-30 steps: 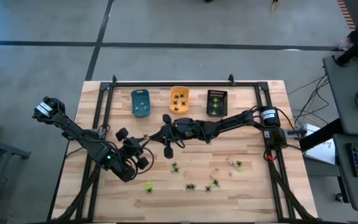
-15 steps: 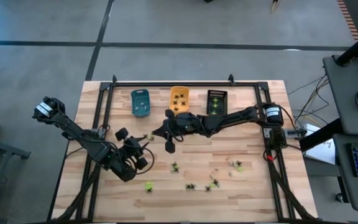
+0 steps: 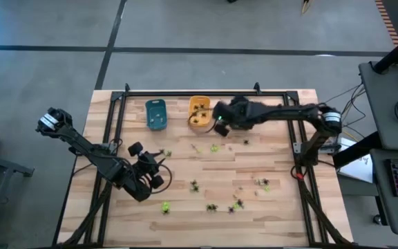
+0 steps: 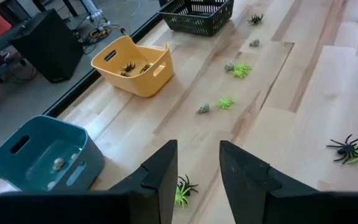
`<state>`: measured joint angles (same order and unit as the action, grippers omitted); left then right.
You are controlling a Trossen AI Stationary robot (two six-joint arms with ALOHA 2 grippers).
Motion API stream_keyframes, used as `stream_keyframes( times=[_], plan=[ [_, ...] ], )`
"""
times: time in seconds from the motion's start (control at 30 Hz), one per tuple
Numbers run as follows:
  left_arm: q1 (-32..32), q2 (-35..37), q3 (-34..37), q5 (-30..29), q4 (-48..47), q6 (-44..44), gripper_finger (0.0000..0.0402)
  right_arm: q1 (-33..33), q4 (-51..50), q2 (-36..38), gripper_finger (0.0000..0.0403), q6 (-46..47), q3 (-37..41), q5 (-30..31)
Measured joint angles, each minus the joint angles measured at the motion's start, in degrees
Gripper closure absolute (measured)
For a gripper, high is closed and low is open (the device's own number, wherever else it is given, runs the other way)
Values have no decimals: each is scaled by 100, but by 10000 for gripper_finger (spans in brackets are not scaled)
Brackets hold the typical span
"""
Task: Sort Halloween decoration
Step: Put the green spider toy into the black bin
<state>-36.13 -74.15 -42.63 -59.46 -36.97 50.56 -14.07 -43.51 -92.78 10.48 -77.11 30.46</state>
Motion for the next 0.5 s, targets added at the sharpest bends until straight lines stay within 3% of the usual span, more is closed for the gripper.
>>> stream_keyframes(
  times=[0.2, 0.5],
  plan=[
    [111, 0, 1, 74, 219, -323, 299, -1027, -424, 100, 394, 519, 356, -1138],
    [157, 0, 2, 439, 496, -751, 299, -1559, -323, -259, 391, 730, 552, -1236]
  ],
)
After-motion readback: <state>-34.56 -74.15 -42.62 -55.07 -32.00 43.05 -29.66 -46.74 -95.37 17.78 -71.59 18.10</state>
